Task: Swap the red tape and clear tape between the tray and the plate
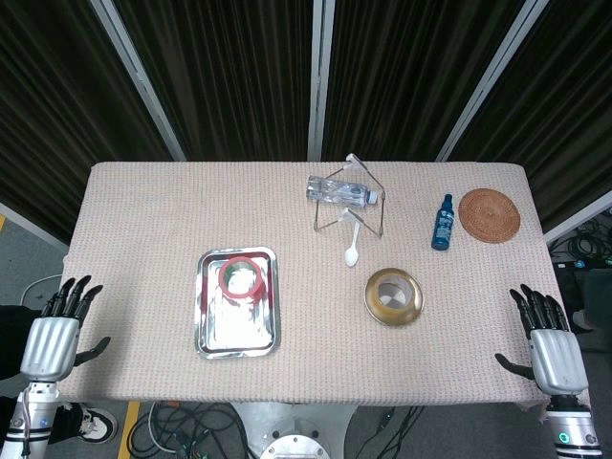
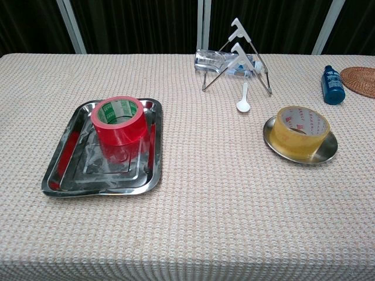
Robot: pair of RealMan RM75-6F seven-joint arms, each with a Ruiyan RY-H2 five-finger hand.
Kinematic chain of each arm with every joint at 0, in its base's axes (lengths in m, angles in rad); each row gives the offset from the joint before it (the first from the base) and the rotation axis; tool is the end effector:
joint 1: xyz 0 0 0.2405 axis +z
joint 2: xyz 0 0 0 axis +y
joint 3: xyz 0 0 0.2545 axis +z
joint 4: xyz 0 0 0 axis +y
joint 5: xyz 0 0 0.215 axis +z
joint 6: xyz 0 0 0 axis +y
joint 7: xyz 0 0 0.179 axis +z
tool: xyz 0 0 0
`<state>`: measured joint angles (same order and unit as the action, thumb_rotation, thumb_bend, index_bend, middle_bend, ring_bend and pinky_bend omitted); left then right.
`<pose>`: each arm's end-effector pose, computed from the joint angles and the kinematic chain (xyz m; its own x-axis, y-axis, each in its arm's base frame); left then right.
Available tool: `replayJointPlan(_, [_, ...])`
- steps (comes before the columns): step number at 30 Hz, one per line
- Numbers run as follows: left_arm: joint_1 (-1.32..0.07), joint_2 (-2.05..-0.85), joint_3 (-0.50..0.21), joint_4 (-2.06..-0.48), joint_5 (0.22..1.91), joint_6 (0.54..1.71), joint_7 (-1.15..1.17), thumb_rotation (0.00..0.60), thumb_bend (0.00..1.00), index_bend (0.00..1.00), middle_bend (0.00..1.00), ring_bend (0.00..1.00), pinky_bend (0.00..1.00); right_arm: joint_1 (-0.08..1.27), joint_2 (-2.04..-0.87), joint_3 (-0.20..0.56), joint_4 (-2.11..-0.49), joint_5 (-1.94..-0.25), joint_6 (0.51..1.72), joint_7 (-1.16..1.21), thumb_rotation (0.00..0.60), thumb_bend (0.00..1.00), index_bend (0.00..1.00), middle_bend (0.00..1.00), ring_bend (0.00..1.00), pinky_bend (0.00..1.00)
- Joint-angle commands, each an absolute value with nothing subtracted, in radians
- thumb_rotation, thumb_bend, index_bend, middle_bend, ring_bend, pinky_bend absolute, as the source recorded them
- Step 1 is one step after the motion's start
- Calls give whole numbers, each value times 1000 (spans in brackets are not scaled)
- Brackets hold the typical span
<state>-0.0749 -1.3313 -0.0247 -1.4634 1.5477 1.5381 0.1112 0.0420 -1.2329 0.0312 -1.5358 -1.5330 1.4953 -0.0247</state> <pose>-0.3104 0.2080 0.0989 0.4410 -0.0221 0.8972 0.8962 -0.0425 -0.4416 -0.3197 -0.1990 0.1199 0.3857 -0.0290 0.9222 -0.9226 -0.0010 0.3858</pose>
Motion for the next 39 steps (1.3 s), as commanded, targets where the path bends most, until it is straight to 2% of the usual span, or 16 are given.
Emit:
replayJointPlan(1, [-74, -1333, -24, -1459, 1545, 1536, 106, 600, 126, 142, 59, 0, 177, 43, -1231, 33, -1539, -1530, 1493, -26, 600, 0, 0, 0, 0, 0])
replayJointPlan(10, [-84, -1333, -23, -1458, 1559, 1532, 99, 600, 126, 142, 59, 0, 177, 77, -1211, 38, -1595, -1523, 1437, -65, 600, 0, 0, 0, 0, 0])
replayJointPlan(17, [-86, -1346, -14, -1433, 1565, 1523, 79, 600, 126, 142, 59, 0, 177, 217, -1172, 91, -1728, -1452, 1231, -198, 600, 0, 0, 0, 0, 0])
replayJointPlan(21, [-84, -1354, -11, -1413, 1565, 1525, 59, 600, 126, 142, 59, 0, 177, 316, -1195, 137, -1775, -1342, 1101, -335, 600, 0, 0, 0, 0, 0])
replayJointPlan(27, [-76, -1357, -8, -1387, 1563, 1532, 33, 600, 127, 142, 59, 0, 177, 439, -1265, 172, -1776, -1179, 978, -504, 600, 0, 0, 0, 0, 0])
replayJointPlan(33, [-75, -1359, -5, -1374, 1567, 1534, 21, 600, 126, 142, 59, 0, 177, 537, -1323, 178, -1758, -1036, 918, -621, 600, 0, 0, 0, 0, 0])
replayJointPlan(39, [-80, -1363, -2, -1366, 1572, 1528, 17, 600, 127, 142, 59, 0, 176, 593, -1369, 169, -1731, -957, 912, -655, 600, 15, 0, 2, 0, 0])
